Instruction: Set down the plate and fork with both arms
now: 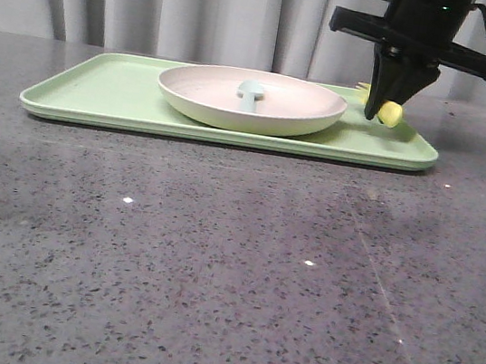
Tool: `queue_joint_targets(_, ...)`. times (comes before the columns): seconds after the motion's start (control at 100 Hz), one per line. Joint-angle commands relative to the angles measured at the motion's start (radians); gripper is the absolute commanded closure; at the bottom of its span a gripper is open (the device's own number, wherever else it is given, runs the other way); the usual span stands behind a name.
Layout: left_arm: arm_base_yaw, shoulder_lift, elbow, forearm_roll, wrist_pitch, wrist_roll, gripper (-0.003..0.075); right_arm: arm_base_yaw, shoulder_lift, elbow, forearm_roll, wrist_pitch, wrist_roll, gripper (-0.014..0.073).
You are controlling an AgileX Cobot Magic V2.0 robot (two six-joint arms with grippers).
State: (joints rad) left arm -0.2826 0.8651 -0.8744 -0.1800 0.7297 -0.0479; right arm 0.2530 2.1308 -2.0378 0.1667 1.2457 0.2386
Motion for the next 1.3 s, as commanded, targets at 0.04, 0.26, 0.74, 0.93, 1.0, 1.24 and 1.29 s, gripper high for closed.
queue_joint_targets(0.04, -0.003, -0.009, -0.028, -0.019, -0.056, -0.01, 0.0408, -0.004, -0.063, -0.024, 0.016, 0.039, -0.017, 0.0533)
queue_joint_targets(0.26, -0.003, -0.009, -0.028, -0.019, -0.056, -0.01, 0.0408, -0.004, -0.063, -0.024, 0.021, 0.039, -0.021, 0.034)
queue_joint_targets(0.74, -0.003, -0.009, -0.028, -0.019, -0.082, -0.01, 0.0408, -0.004, -0.113, -0.024, -0.042, 0.056, -0.021, 0.0288)
queue_joint_targets(0.93, -0.003, -0.011, -0.028, -0.019, -0.11, -0.01, 0.0408, -0.004, -0.162, -0.024, -0.055, 0.062, -0.021, 0.0306)
queue_joint_targets(1.0, -0.003, -0.018, -0.027, -0.014, -0.127, -0.01, 0.0408, -0.004, -0.184, -0.022, -0.064, 0.063, -0.021, 0.0306)
queue_joint_targets(1.24, -0.003, -0.051, 0.012, -0.01, -0.191, -0.012, 0.0408, -0.004, -0.336, 0.106, -0.12, 0.006, -0.021, 0.0306)
queue_joint_targets(1.29, -0.003, -0.053, 0.024, -0.005, -0.196, -0.024, 0.0408, -0.004, -0.384, 0.164, -0.121, -0.028, -0.021, 0.0306)
